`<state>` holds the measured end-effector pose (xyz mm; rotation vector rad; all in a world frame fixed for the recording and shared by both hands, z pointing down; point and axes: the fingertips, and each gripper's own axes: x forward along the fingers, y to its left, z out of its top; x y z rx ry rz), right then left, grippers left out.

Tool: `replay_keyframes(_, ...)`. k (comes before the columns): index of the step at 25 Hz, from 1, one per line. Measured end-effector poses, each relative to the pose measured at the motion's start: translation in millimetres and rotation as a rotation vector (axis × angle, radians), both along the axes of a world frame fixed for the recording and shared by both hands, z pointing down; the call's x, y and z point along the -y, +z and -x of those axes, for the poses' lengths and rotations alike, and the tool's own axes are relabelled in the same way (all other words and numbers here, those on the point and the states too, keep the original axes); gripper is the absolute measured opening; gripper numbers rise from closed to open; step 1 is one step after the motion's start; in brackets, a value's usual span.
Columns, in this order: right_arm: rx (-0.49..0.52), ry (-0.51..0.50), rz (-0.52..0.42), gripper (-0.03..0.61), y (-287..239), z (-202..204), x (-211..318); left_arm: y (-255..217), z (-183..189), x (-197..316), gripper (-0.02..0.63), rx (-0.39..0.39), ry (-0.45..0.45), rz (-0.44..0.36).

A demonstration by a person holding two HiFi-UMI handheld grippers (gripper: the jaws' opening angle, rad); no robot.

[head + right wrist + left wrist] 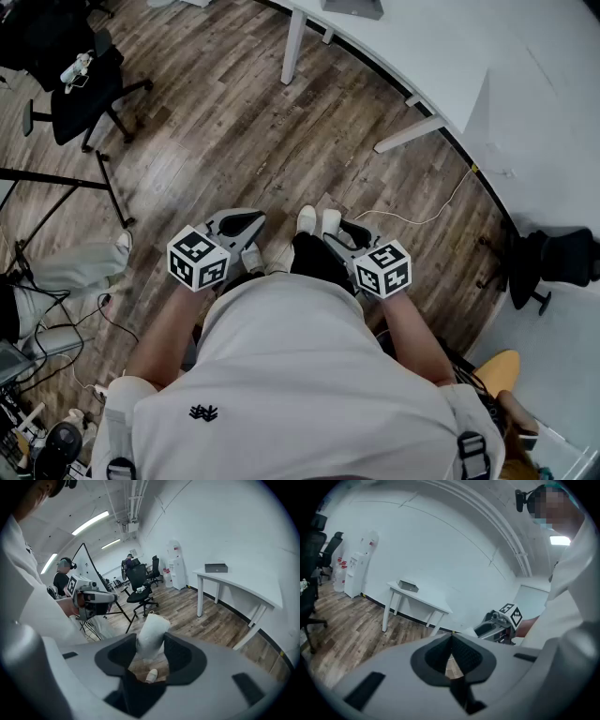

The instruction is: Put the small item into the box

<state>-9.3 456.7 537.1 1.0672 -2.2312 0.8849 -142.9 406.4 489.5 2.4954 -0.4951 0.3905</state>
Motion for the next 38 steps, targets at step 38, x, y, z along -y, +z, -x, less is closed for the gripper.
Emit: replay_keyframes(38,0.020,0.008,0.005,0.189,5.7,-211.1,303.1,-12.4,-218.8,289.9,0.006,0.027,0.047,-0.092)
